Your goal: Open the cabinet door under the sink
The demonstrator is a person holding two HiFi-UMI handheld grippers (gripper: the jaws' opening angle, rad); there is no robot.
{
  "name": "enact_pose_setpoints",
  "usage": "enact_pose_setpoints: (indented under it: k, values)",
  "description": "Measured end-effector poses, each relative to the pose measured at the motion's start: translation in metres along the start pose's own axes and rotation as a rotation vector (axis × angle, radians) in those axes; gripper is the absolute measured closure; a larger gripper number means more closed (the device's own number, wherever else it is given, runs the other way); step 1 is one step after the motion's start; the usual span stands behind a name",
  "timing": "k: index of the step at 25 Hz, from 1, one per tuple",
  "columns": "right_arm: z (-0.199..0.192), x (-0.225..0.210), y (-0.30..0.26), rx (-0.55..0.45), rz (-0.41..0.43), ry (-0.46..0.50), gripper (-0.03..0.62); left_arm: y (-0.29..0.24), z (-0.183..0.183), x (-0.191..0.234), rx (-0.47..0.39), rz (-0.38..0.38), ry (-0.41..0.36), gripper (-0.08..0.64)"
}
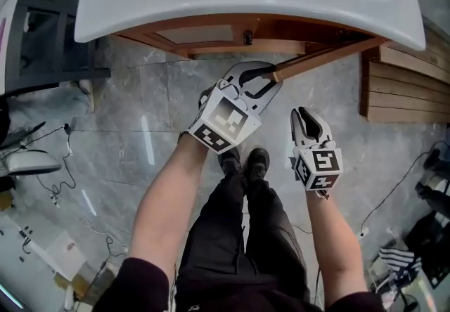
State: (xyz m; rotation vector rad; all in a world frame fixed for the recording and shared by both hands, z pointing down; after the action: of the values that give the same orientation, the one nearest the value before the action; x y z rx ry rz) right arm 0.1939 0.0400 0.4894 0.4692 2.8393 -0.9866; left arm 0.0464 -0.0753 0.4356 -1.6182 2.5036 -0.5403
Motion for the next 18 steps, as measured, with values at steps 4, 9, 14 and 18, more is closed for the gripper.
enact_pose_setpoints:
  k: [4,9,14,18]
  values:
    - [-0.002,-0.011,0.025,-0.011,-0.018,-0.023,0.540,0.000,0.003,-0.009,0.017,0.011,0.010,0.460]
    - [-0.003,-0.007,0.034,-0.027,0.008,-0.023,0.541,-0.001,0.000,-0.024,0.022,0.017,0.016,0.460]
    - [0.000,-0.004,0.048,-0.042,0.005,-0.032,0.543,0.000,0.001,-0.039,0.046,0.011,0.009,0.460]
    - [0.004,-0.006,0.058,-0.052,-0.007,-0.034,0.543,0.000,-0.001,-0.049,0.049,0.004,0.014,0.460]
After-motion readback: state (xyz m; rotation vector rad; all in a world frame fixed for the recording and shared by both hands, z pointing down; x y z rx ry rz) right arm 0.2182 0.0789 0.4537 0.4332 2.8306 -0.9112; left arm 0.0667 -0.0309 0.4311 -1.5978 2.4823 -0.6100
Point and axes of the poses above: the fingertips, and each gripper's own axes: y backward along the fingers, x to its left, z out of its top, the point moved 8 cm from there along y, backward along the fingers, and after that the axes turned 6 degrees about -x, right-handed, at the moved point
